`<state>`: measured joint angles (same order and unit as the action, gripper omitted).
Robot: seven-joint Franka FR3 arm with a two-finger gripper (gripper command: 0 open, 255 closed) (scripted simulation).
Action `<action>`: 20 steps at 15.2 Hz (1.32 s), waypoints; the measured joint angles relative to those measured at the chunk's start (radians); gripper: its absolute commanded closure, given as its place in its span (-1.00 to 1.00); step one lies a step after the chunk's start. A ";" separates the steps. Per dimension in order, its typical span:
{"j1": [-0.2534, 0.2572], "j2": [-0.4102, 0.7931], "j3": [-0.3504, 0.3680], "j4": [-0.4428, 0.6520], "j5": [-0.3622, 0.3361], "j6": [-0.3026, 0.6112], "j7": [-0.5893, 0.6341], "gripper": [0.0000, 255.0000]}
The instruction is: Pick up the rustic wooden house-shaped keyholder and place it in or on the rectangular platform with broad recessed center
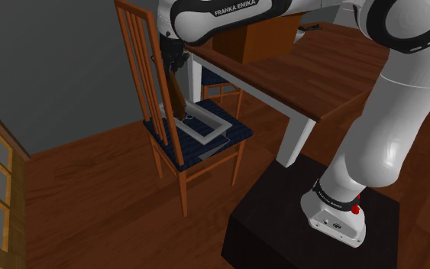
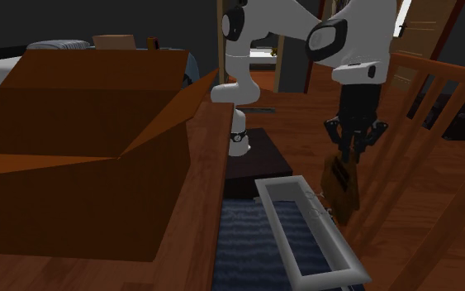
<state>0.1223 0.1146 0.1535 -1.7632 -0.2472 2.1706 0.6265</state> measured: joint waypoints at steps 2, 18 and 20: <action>0.001 -0.002 -0.002 -0.023 -0.005 0.024 0.008 1.00; 0.009 0.013 -0.012 -0.031 -0.007 -0.011 0.012 -1.00; 0.012 -0.003 -0.008 -0.001 0.004 -0.066 -0.001 -1.00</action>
<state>0.1342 0.1116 0.1452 -1.7647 -0.2432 2.1047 0.6252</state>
